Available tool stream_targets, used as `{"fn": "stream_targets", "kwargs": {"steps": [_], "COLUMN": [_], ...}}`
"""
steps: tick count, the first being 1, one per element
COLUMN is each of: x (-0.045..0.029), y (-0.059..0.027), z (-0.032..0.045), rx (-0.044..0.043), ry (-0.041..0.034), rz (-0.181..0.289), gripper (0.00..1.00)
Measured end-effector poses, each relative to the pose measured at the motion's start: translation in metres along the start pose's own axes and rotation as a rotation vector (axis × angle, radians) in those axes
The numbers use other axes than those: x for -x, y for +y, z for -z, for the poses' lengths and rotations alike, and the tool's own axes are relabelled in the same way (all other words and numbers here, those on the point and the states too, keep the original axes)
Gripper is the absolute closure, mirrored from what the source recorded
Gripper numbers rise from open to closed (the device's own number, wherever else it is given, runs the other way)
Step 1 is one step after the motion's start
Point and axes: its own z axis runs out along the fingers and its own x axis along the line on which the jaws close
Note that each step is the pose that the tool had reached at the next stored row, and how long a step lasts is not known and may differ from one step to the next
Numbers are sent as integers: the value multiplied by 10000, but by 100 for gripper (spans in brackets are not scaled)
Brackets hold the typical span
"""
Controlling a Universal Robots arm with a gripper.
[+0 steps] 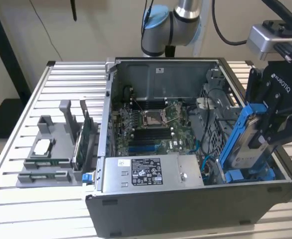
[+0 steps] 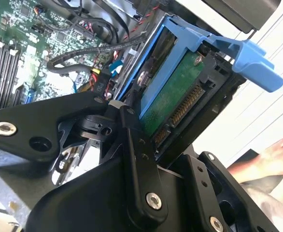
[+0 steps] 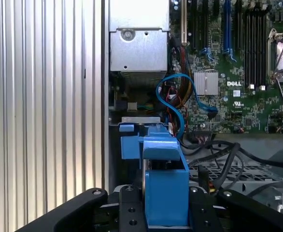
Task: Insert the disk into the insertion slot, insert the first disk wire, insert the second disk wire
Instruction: 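Insert the disk into the insertion slot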
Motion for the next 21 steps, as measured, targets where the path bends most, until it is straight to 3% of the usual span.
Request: {"fn": "stream_targets", "kwargs": {"steps": [7, 16, 18, 19, 21], "x": [1, 1, 1, 1, 1], "y": [-6, -7, -7, -7, -6], "z": [-103, -108, -108, -107, -95], "rx": [0, -1, -1, 0, 0], "ry": [1, 2, 2, 0, 0], "rz": [-1, 0, 0, 0, 0], "gripper": [67, 67, 66, 60, 60]}}
